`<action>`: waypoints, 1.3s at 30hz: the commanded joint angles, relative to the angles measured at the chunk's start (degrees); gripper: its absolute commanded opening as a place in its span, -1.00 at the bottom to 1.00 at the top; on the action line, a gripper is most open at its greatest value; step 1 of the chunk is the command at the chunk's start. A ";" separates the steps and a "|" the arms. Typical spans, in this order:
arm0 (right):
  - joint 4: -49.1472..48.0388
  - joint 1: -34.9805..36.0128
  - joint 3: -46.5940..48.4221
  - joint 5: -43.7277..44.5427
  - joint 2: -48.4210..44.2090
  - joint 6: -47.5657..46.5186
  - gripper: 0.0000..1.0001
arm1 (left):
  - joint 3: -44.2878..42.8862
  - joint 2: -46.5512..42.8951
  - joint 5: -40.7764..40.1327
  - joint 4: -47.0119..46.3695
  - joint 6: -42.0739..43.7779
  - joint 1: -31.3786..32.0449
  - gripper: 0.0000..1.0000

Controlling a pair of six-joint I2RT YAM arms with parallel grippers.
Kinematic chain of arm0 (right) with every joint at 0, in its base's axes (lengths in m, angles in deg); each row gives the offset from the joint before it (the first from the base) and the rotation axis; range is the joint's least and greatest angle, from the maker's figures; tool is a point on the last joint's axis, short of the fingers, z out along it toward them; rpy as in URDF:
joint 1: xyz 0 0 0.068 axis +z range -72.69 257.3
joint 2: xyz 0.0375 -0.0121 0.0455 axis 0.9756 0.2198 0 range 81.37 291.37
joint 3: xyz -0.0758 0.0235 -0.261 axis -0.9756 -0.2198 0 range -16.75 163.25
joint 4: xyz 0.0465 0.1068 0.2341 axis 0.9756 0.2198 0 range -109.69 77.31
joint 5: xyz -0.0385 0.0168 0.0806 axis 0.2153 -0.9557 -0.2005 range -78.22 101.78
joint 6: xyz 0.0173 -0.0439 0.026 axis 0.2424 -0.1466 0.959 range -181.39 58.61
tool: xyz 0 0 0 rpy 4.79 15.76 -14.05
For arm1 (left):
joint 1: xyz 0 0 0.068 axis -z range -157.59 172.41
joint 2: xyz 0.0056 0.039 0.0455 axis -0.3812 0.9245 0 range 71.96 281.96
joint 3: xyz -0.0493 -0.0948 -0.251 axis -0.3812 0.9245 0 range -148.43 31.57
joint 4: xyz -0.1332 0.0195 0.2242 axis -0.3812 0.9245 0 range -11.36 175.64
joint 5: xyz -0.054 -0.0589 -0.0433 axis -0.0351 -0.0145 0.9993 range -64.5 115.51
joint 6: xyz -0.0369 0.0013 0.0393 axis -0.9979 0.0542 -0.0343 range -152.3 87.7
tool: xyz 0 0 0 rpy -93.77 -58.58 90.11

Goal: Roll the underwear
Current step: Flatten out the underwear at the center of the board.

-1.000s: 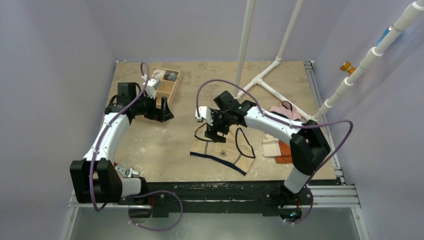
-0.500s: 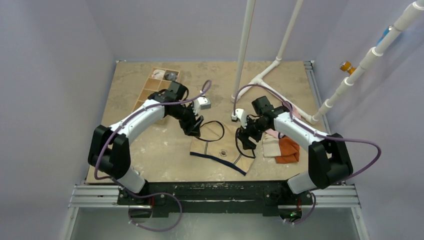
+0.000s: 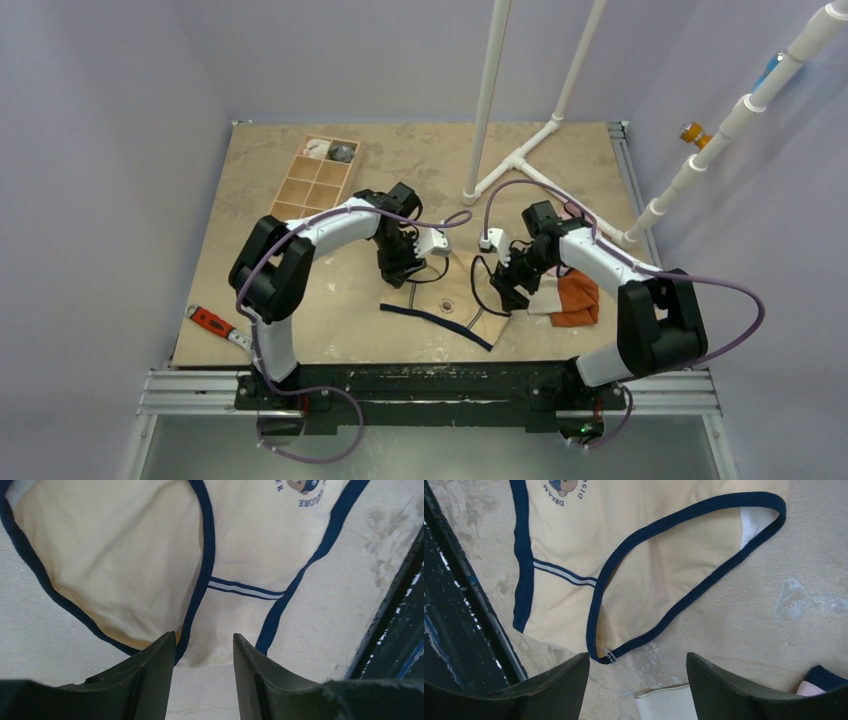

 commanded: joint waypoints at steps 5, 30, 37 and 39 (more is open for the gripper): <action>2.81 -0.07 0.71 -5.85 0.53 -3.14 0.39 | -2.89 1.54 -4.49 0.73 1.27 0.29 -0.37; -5.68 -0.04 8.38 0.01 13.85 9.63 -0.68 | 4.63 -3.75 -2.60 0.16 -3.09 0.29 -1.00; -6.12 -0.08 7.94 4.32 13.10 9.59 -0.99 | 6.16 -5.17 -2.27 -0.57 -4.72 0.07 -1.00; -6.04 -0.08 7.98 5.94 12.90 9.29 -1.00 | 6.74 -5.66 -2.32 -0.79 -4.75 -0.12 -1.00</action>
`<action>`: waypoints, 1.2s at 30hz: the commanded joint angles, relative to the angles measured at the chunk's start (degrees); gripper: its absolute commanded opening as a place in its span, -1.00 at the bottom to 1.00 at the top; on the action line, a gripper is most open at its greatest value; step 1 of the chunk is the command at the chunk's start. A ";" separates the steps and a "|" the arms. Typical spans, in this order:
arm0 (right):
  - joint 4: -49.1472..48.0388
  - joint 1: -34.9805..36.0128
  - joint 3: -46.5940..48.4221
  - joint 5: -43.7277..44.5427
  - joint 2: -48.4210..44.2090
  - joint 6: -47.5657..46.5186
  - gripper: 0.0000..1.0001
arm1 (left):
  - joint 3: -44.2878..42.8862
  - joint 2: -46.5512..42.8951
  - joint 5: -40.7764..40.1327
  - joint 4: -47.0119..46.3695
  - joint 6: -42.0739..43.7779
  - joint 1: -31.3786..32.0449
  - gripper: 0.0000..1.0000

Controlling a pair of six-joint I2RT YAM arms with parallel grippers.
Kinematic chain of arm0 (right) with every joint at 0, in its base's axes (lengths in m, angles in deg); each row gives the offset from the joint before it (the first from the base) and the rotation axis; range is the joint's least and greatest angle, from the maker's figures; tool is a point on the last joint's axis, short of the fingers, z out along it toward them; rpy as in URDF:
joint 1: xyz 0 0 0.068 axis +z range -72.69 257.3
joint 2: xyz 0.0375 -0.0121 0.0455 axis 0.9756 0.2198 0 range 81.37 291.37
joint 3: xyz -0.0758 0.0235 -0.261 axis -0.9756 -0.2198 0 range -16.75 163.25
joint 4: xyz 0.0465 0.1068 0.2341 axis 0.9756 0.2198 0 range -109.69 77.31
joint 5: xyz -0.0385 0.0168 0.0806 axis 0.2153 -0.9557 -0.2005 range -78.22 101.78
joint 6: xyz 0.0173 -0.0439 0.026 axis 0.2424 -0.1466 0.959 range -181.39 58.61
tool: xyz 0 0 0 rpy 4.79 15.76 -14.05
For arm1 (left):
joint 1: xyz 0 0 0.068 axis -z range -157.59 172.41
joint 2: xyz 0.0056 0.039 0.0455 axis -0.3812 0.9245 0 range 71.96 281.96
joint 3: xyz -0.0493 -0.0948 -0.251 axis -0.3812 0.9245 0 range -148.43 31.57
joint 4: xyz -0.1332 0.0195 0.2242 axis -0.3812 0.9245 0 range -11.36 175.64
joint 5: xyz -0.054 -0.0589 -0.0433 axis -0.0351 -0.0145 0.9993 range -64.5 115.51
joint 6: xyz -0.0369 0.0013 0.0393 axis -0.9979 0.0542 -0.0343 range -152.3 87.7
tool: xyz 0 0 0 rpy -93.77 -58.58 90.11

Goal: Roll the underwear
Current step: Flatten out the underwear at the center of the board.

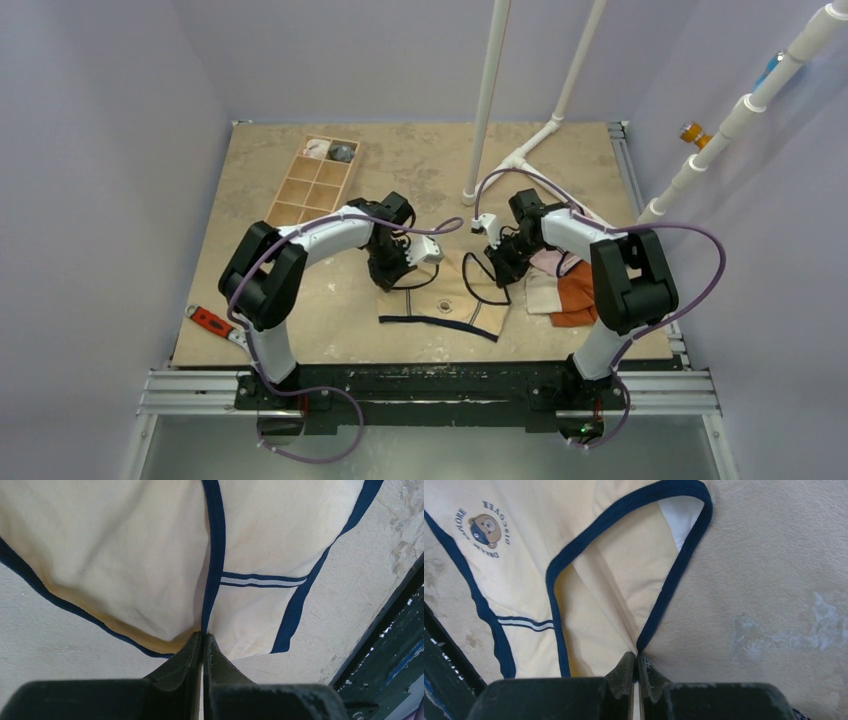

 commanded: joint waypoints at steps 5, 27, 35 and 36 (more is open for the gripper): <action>-0.33 -0.16 0.21 7.64 -1.86 -1.11 -1.00 | 2.00 -3.75 1.86 -0.10 -0.89 -1.71 -1.00; 0.27 -0.11 7.28 0.29 -1.67 2.94 0.05 | 2.68 -3.14 6.27 0.62 -2.41 -0.42 -0.50; -3.63 0.03 12.72 -3.83 5.52 7.93 0.07 | 5.60 -5.77 7.18 -1.90 -2.98 -0.44 -0.46; -3.85 0.01 13.01 -4.44 6.42 8.08 0.07 | 6.10 -6.21 7.21 -2.28 -3.02 -0.39 -0.46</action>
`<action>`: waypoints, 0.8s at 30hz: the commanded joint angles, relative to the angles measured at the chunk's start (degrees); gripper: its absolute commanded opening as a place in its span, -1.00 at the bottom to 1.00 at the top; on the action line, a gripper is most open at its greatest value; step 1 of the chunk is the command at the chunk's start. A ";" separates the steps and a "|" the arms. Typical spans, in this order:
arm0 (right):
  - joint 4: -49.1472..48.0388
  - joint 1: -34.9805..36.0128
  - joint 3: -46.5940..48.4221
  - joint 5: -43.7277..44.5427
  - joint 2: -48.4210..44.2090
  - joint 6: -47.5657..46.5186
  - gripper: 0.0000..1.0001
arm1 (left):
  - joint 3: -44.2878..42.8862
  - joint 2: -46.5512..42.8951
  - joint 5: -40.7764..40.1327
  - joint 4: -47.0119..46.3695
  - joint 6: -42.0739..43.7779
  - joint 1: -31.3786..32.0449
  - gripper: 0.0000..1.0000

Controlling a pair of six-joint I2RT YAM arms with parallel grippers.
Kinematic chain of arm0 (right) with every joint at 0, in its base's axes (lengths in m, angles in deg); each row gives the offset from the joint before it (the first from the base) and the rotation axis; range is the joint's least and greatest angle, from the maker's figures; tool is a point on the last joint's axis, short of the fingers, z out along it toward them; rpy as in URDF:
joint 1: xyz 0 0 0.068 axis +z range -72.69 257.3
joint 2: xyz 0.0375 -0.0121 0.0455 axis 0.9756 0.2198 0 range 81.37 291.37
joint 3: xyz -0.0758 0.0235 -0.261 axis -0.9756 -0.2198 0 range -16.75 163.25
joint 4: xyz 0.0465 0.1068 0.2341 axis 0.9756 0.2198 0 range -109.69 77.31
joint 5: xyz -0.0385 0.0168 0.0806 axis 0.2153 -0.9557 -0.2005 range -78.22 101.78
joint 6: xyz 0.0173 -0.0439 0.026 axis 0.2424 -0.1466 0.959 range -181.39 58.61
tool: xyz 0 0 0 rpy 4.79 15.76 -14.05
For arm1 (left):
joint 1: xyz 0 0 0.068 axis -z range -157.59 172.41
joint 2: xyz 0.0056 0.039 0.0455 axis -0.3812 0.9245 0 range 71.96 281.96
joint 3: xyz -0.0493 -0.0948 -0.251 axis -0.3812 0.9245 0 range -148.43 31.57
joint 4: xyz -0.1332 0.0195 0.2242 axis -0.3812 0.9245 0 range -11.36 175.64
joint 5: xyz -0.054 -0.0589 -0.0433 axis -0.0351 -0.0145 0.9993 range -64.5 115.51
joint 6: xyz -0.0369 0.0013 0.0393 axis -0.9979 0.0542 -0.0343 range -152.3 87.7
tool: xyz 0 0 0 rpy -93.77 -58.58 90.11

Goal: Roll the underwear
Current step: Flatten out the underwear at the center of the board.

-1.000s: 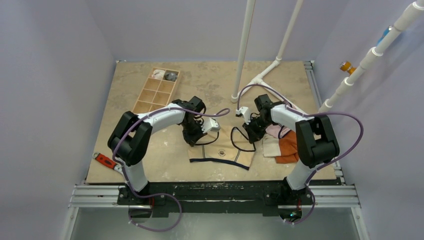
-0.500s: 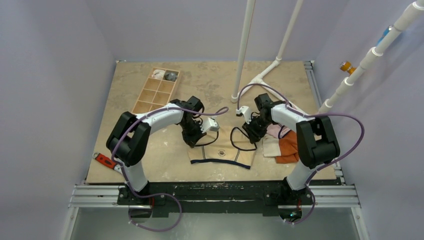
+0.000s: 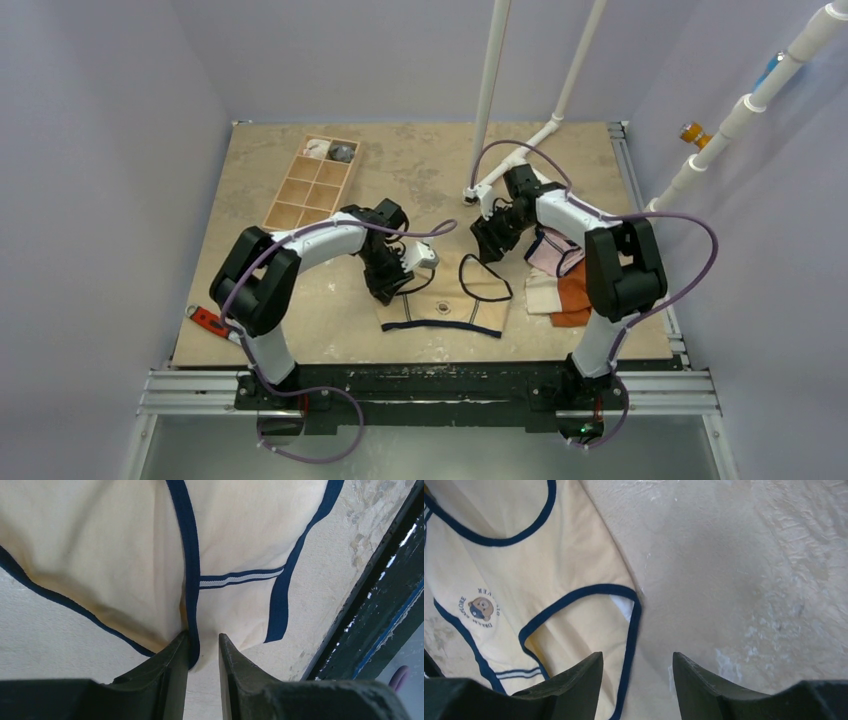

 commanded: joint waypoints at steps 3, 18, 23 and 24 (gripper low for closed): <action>-3.18 0.63 2.18 -4.96 4.94 3.50 0.07 | 2.97 -5.16 2.60 -3.02 -0.55 0.08 -0.44; -9.68 4.03 -4.05 0.33 4.44 6.46 -0.23 | 7.15 -9.49 -1.82 -9.12 -3.41 0.07 -0.04; -11.41 5.01 -5.39 3.08 4.05 7.87 -0.43 | 9.77 -14.53 -1.22 -11.36 -3.78 0.20 0.14; -11.66 4.98 -5.40 3.87 4.26 8.22 -0.51 | 10.50 -16.03 -1.22 -12.00 -3.76 0.28 0.16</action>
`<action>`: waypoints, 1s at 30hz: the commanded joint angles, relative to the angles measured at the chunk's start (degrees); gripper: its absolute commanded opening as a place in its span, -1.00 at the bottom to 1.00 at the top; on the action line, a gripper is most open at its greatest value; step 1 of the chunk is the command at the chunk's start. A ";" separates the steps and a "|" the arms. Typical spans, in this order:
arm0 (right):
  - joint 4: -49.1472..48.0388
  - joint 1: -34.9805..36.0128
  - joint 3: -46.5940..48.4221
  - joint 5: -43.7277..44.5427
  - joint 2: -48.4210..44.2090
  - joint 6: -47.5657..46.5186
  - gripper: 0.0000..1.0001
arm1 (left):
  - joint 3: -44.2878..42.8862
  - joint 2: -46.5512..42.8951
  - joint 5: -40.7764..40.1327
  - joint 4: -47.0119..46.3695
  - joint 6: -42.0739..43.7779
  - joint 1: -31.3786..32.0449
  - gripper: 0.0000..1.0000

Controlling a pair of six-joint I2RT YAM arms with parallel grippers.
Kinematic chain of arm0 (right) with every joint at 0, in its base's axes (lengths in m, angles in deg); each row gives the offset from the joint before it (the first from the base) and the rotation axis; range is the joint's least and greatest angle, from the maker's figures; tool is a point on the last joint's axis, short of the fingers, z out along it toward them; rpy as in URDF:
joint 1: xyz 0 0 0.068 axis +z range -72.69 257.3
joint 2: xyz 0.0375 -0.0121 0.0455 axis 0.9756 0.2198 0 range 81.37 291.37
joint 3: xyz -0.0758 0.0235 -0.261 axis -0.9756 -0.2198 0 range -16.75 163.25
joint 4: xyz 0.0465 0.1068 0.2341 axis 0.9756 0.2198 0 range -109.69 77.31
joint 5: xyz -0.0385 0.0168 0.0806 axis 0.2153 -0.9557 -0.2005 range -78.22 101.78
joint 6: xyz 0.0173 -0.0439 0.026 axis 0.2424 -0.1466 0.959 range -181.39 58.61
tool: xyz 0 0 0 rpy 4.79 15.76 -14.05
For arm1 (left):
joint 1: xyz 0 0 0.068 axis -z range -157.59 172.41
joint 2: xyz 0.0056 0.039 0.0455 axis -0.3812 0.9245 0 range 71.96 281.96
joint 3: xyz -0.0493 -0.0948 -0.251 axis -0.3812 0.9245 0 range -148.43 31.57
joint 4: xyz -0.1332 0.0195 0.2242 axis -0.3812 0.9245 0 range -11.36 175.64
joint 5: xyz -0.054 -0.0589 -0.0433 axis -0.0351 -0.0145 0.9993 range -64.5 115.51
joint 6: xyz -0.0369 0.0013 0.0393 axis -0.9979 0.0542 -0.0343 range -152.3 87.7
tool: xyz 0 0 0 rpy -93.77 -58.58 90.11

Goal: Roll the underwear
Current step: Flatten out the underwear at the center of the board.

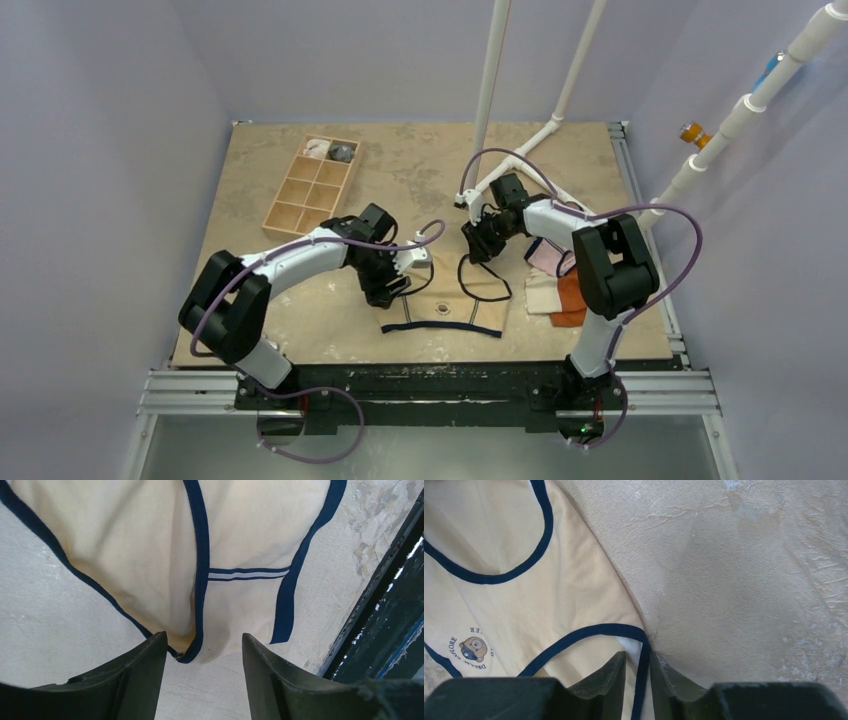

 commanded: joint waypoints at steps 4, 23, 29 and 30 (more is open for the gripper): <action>-0.44 1.01 -1.52 7.32 1.07 2.21 -0.83 | 5.25 -12.15 0.51 -5.77 0.10 0.53 0.33; 1.09 0.95 2.76 9.91 2.87 -0.36 -1.00 | 4.13 -1.44 -4.51 1.43 5.66 15.45 0.54; 0.34 0.98 2.95 12.29 2.45 -1.42 -1.00 | 3.85 2.54 -6.82 2.86 6.45 16.85 0.54; 0.08 0.97 3.01 13.07 2.33 -1.53 -1.00 | 4.09 2.78 -6.81 2.97 6.43 17.05 0.54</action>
